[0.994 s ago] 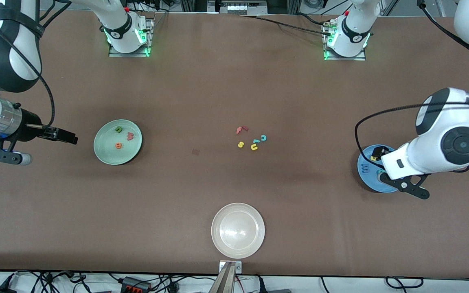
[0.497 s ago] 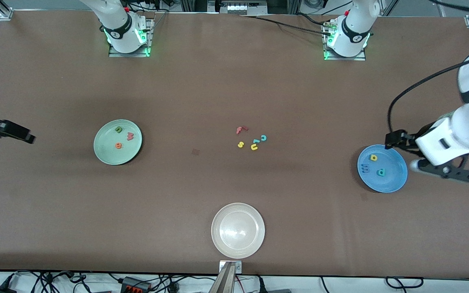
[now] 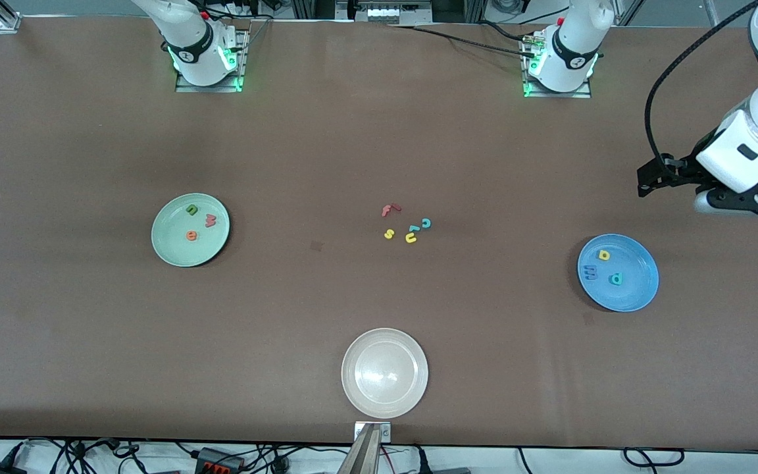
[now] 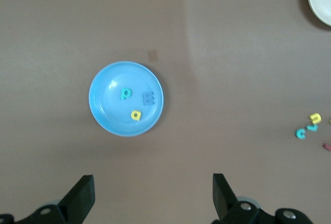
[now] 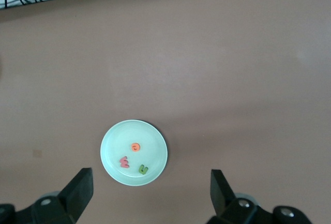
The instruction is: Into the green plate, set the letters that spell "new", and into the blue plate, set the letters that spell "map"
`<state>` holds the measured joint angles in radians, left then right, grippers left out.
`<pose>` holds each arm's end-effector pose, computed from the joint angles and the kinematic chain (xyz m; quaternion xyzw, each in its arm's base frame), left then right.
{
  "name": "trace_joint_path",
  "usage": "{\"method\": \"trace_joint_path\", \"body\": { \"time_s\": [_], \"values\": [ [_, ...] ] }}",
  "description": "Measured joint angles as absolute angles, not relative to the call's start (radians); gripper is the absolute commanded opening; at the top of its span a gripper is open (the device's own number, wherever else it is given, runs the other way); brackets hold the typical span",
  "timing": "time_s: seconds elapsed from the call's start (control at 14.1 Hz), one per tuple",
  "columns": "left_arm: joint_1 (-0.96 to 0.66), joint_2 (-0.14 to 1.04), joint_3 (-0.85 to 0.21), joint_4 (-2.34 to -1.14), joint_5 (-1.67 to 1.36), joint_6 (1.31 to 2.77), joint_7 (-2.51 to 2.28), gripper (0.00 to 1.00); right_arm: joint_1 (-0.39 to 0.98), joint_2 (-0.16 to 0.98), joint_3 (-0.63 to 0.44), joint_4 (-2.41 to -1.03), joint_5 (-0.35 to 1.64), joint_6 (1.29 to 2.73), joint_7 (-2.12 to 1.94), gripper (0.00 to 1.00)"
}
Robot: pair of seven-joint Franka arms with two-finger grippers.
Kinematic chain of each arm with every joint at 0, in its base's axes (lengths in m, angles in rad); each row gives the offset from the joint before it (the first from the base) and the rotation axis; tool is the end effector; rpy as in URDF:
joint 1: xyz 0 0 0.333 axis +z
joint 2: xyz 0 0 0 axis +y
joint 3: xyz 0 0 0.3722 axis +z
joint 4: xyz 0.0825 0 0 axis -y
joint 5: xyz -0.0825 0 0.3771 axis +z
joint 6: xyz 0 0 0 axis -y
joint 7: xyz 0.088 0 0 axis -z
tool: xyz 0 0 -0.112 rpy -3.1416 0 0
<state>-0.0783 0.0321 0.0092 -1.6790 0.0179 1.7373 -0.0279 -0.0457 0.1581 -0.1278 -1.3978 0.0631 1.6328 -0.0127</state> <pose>0.5690 -0.0377 0.6217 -0.9996 0.0220 -0.0135 0.0083 0.6051 -0.0914 0.6716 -0.9958 0.0798 -0.0409 0.0178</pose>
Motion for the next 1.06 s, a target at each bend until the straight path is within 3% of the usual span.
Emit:
{"method": "trace_joint_path", "body": {
  "time_s": [0.28,1.06],
  "values": [
    [-0.076,-0.039,0.025,-1.793,0.018,1.807,-0.028,1.00,-0.057,0.157,-0.079,-1.405,0.028,1.625,-0.014,1.00],
    [-0.048,-0.046,-0.016,-1.770,0.018,1.725,-0.019,1.00,-0.045,-0.006,-0.057,-1.635,-0.023,1.647,-0.014,1.00]
  ]
}}
